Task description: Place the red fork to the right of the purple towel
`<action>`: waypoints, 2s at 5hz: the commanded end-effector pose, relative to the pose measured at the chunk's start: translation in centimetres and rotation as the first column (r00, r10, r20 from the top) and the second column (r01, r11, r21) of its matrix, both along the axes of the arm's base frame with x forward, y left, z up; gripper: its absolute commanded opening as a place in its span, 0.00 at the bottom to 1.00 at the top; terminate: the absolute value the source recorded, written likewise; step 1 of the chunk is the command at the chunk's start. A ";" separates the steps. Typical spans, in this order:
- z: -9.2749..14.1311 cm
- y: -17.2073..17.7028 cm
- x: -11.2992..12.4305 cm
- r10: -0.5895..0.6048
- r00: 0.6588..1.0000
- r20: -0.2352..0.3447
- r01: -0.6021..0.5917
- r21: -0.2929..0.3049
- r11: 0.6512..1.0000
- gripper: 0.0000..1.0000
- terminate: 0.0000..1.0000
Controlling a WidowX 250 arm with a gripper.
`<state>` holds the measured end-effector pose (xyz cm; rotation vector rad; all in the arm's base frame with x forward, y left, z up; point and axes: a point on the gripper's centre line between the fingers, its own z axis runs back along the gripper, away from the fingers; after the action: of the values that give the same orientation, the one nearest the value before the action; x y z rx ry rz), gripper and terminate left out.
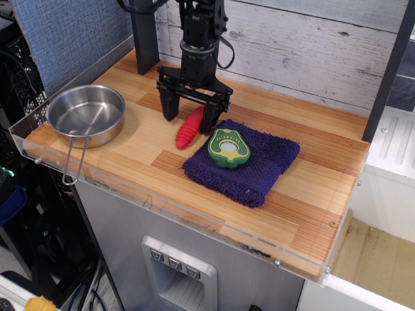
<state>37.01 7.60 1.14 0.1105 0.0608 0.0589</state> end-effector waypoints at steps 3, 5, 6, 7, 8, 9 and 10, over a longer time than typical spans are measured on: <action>1.8 0.3 -0.1 0.041 0.998 0.057 -0.042 0.019 0.999 0.00 0.00; 8.7 2.1 -3.4 0.242 0.963 0.116 -0.229 -0.111 0.967 0.00 0.00; 11.8 0.6 -4.7 0.292 0.951 0.096 -0.276 -0.156 0.948 0.00 0.00; 13.0 -3.3 -5.4 0.233 0.969 0.078 -0.213 -0.209 0.955 0.00 0.00; 13.2 -8.2 -6.0 0.166 0.984 0.066 -0.150 -0.205 0.967 0.00 0.00; 12.7 -12.1 -6.6 0.137 0.988 0.066 -0.125 -0.159 0.979 0.00 0.00; 10.9 -14.2 -6.5 0.141 0.989 0.054 -0.133 -0.130 0.983 0.00 0.00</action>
<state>30.66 -6.78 10.97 -0.0055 0.0405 0.2052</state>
